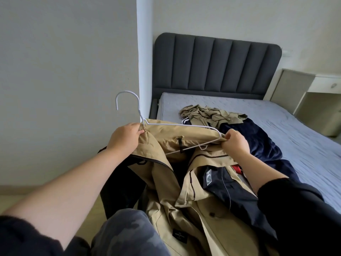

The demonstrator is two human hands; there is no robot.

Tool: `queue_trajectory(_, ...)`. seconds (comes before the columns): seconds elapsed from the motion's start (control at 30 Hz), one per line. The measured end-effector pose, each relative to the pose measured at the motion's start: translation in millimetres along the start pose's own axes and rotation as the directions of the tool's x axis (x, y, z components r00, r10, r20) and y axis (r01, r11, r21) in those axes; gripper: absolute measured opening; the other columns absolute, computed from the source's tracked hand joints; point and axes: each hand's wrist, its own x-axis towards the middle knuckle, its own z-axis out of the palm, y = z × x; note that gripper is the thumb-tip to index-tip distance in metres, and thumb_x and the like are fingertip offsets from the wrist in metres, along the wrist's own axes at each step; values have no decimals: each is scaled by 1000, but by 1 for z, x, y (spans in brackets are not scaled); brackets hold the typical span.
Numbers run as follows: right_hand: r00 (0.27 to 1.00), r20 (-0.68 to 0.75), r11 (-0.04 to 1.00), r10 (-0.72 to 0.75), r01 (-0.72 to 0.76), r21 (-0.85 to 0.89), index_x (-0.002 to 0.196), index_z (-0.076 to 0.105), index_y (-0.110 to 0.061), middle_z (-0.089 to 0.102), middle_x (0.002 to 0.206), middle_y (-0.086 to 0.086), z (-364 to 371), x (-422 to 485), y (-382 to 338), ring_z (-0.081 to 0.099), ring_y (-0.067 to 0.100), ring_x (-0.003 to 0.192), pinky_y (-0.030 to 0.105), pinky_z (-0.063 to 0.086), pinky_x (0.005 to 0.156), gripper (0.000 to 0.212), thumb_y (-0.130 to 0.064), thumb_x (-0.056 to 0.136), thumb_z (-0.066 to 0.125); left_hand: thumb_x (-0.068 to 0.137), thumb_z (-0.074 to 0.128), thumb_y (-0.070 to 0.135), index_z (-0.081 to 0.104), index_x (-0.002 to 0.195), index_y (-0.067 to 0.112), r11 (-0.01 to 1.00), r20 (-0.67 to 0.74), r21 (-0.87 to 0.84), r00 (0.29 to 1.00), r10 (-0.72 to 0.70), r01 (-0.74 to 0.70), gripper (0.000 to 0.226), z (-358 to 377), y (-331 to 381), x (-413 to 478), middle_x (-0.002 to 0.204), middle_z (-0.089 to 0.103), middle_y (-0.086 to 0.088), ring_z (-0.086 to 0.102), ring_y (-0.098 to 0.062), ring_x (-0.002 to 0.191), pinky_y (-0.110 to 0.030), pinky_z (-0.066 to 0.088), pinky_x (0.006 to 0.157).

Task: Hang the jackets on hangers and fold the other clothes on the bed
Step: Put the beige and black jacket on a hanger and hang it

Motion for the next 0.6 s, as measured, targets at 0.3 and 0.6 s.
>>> queue_trajectory(0.3,994,109,997,4,4,-76,78,63,-13,63,75,9,-23,5,-12,60,28,71,34,49,57,23,0,66,48,96,52,13,61,88,-4,997,-82,72,996,25,-19,21,9,0,-2,87,63,-20,59,-39,72,-33,31,59)
queue_trajectory(0.6,999,21,999,-34,34,8,57,44,-11,43,58,4,-37,-1,-37,38,22,53,27,27,48,19,-6,76,46,65,83,-3,55,59,0,965,-53,193,981,189,-175,29,9,4,-8,49,51,-12,46,-29,31,-23,30,39)
